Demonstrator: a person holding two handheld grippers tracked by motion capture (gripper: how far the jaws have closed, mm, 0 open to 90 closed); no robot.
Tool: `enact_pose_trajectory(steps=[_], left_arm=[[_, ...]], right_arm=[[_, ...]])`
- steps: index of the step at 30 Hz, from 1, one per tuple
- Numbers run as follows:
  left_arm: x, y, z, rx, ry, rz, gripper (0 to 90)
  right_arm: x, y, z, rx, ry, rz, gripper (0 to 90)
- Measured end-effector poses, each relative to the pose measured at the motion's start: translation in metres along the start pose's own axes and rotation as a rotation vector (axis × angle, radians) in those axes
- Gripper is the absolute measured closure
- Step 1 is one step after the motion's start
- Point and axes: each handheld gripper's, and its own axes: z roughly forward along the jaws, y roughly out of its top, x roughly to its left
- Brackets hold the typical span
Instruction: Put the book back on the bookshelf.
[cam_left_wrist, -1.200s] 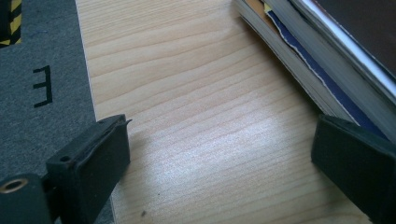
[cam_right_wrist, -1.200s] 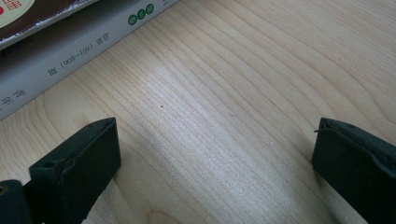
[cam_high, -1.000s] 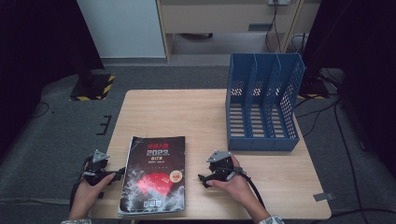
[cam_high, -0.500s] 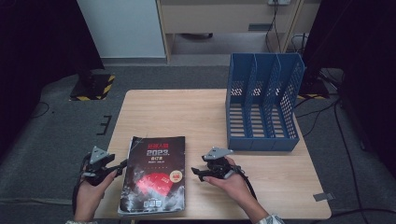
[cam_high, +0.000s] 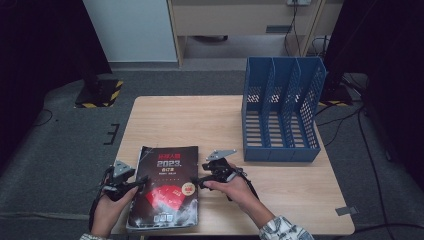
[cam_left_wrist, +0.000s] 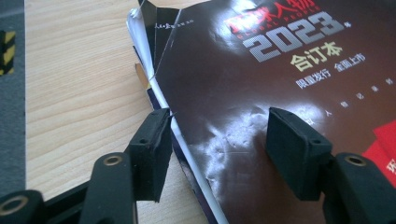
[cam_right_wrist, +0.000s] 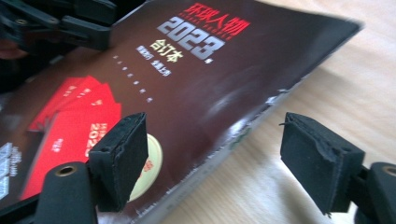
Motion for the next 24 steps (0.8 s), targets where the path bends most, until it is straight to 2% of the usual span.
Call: enact_pose_trajectory(steps=[2, 3, 7, 12, 13, 17, 24], left_arm=[[0.003, -0.005, 0.001, -0.019, -0.018, -0.053, 40.1], [0.003, -0.006, 0.001, -0.022, -0.023, -0.063, 40.0], [0.003, -0.006, 0.001, -0.017, -0.022, -0.065, 40.0], [0.003, -0.007, 0.001, -0.017, -0.033, -0.076, 40.0], [0.003, -0.007, 0.002, -0.016, -0.031, -0.077, 40.1], [0.003, -0.005, 0.002, -0.006, -0.040, -0.070, 40.1], [0.002, -0.003, 0.002, 0.008, -0.035, -0.065, 40.1]], right_arm=[[-0.001, -0.002, 0.003, 0.009, 0.039, 0.029, 18.6], [0.000, -0.003, 0.005, 0.032, 0.056, 0.038, 17.6], [0.004, -0.006, 0.006, 0.031, 0.065, 0.046, 17.1], [0.009, -0.011, 0.015, 0.066, 0.078, 0.012, 18.5], [0.010, -0.009, 0.015, 0.040, 0.075, 0.012, 20.9], [0.013, -0.006, 0.011, 0.028, 0.082, 0.008, 19.6], [0.018, 0.002, 0.006, -0.024, 0.102, -0.011, 24.2]])
